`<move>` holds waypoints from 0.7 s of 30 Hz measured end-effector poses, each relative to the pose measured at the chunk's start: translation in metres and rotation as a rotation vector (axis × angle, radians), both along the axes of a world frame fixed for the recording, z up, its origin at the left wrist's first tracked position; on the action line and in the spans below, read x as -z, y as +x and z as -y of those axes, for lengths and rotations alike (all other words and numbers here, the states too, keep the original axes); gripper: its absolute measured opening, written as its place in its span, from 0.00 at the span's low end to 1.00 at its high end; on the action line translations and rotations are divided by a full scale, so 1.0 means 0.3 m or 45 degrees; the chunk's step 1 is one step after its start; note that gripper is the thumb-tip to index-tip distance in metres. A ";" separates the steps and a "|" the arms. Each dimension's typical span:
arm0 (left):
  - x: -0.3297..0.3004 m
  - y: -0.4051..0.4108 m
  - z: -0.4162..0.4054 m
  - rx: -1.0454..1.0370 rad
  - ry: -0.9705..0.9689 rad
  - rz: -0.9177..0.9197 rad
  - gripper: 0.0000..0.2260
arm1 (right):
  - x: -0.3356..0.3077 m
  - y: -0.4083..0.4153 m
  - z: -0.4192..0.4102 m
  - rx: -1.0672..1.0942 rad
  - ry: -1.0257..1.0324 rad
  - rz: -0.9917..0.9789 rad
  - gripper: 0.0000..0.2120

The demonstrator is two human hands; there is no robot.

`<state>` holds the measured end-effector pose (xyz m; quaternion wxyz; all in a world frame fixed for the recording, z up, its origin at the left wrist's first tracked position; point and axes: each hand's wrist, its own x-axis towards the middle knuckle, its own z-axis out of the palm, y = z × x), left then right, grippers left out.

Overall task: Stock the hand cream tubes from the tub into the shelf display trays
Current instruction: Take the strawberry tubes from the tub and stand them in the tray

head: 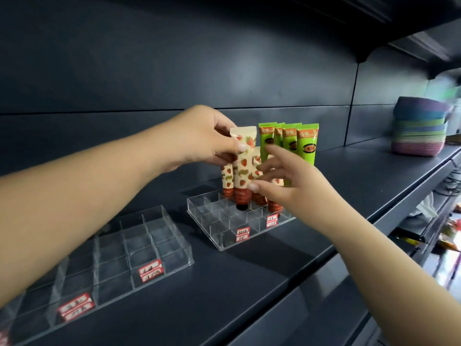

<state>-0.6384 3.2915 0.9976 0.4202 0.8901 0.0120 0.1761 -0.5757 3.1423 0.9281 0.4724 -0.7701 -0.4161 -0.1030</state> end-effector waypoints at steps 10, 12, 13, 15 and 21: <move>0.058 0.113 -0.070 -0.223 0.046 0.154 0.05 | 0.163 0.049 0.147 -0.314 -0.376 -0.063 0.10; 0.073 0.129 -0.072 -0.238 0.105 0.170 0.02 | 0.194 0.059 0.147 -0.310 -0.364 0.068 0.15; 0.079 0.136 -0.072 -0.241 0.122 0.168 0.04 | 0.208 0.063 0.143 -0.312 -0.354 0.161 0.18; 0.094 0.152 -0.071 -0.233 0.120 0.142 0.06 | 0.229 0.064 0.136 -0.312 -0.346 0.294 0.22; 0.144 0.187 -0.065 -0.244 0.253 0.105 0.06 | 0.251 0.060 0.134 -0.269 -0.245 0.425 0.22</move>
